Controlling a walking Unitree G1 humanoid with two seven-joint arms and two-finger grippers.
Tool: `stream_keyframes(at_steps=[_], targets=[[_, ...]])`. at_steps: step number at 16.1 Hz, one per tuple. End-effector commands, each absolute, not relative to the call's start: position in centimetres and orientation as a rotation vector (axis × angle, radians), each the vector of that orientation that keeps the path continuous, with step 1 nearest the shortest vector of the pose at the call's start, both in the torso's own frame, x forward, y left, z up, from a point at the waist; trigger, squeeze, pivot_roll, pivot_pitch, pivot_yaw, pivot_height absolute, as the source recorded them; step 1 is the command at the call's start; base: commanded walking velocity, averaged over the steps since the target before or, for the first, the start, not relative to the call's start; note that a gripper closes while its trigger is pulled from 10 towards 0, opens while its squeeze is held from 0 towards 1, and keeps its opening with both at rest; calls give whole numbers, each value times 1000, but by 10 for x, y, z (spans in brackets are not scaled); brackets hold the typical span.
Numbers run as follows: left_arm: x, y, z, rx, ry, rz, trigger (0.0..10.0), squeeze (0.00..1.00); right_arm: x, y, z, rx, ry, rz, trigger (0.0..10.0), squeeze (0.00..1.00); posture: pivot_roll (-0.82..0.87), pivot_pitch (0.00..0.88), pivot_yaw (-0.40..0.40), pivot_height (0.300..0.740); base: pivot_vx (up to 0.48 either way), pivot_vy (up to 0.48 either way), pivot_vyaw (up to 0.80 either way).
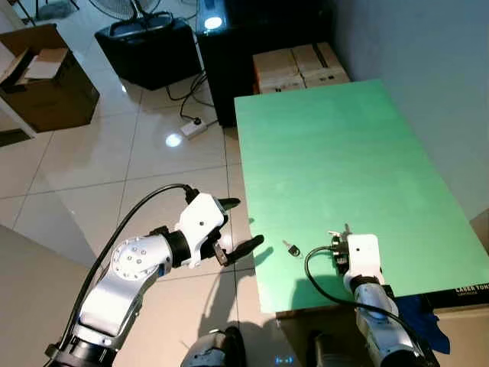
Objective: Hang keys on a hook
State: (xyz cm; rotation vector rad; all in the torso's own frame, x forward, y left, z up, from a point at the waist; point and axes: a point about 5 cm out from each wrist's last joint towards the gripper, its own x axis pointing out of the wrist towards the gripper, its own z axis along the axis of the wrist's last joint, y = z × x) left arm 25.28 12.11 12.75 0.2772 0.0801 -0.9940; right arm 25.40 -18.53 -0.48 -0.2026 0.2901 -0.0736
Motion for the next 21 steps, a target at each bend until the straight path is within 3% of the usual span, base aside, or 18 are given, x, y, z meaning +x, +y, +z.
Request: stream_keyframes(at_steps=[1,6,7,8,9,11,12,13,18,20,21], targets=[[253,123,128,297,88,-999,10000,0,252,-184,-9,-202,317,-82,10000,0,-1,181,161,740,0,0,0],[253,122,128,296,86,-1002,10000,0,250,-187,-14,-230,356,-105,9882,0,-2,177,162,740,0,0,0],[254,122,129,296,86,-1002,10000,0,250,-188,-15,-236,363,-111,8118,0,-3,176,163,740,0,0,0],[254,121,129,296,86,-1002,10000,0,249,-189,-16,-242,368,-117,5216,0,-3,176,163,740,0,0,0],[254,121,129,296,86,-1003,10000,0,249,-190,-16,-245,368,-118,4549,0,-4,176,163,740,0,0,0],[254,121,129,296,85,-1003,10000,0,248,-190,-17,-250,371,-123,1608,0,-3,176,162,740,0,0,0],[254,121,129,296,85,-1003,10000,0,248,-191,-17,-253,372,-125,1608,0,-3,176,162,740,0,0,0],[253,121,129,295,85,-1001,10000,0,248,-191,-17,-256,372,-127,0,0,-3,178,161,740,0,0,0],[253,121,129,295,86,-998,10000,0,249,-192,-16,-262,367,-129,0,0,-2,182,160,740,0,0,0],[253,122,129,295,86,-996,10000,0,251,-193,-15,-265,360,-129,9137,0,-2,183,160,740,0,0,0],[253,122,129,295,86,-996,10000,0,251,-193,-15,-266,359,-129,10000,0,-1,183,159,740,0,0,0]])
